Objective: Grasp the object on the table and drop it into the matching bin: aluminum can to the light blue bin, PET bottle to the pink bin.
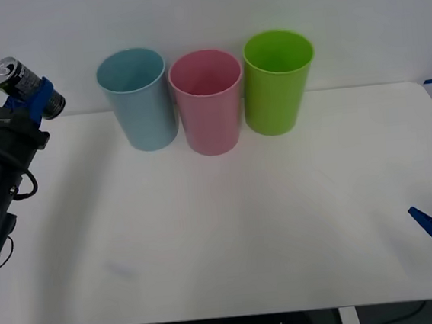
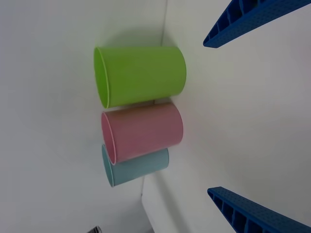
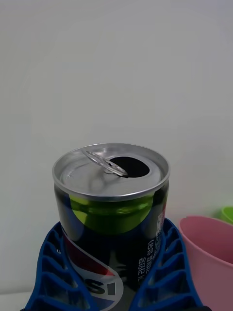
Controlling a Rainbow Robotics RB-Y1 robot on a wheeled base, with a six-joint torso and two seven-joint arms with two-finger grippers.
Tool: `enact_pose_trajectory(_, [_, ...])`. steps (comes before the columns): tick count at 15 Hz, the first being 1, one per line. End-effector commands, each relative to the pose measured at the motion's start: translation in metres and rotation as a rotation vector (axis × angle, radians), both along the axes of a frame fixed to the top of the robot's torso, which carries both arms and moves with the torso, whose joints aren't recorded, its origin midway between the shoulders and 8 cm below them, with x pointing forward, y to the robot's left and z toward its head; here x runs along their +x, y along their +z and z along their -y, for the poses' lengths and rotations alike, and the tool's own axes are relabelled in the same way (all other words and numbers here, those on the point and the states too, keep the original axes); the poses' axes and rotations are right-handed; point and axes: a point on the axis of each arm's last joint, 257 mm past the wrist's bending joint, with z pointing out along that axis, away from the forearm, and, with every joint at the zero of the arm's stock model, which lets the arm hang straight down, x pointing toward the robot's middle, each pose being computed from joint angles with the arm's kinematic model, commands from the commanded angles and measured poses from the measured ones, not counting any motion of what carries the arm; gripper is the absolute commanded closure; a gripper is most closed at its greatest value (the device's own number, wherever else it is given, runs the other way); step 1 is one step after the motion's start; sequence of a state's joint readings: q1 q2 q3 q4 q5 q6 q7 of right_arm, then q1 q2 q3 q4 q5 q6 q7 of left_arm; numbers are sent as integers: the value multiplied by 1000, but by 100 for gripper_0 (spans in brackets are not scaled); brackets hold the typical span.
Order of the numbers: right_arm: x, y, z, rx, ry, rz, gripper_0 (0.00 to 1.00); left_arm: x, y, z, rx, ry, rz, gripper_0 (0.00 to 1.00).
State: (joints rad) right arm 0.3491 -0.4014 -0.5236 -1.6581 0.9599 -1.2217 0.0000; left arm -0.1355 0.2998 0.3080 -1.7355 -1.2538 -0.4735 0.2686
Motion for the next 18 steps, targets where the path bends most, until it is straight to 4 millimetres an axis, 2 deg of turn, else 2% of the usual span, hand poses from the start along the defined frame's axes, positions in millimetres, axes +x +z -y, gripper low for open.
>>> enact_pose_trajectory(1, [0, 0, 0, 0, 0, 0, 0, 16, 12, 17, 47, -2, 17, 100])
enact_pose_trajectory(5, [0, 0, 0, 0, 0, 0, 0, 47, 18, 45, 95, -29, 20, 100])
enact_pose_trajectory(9, [0, 0, 0, 0, 0, 0, 0, 89, 20, 67, 178, -39, 13, 100])
enact_pose_trajectory(18, [0, 0, 0, 0, 0, 0, 0, 156, 18, 104, 275, -78, -75, 100])
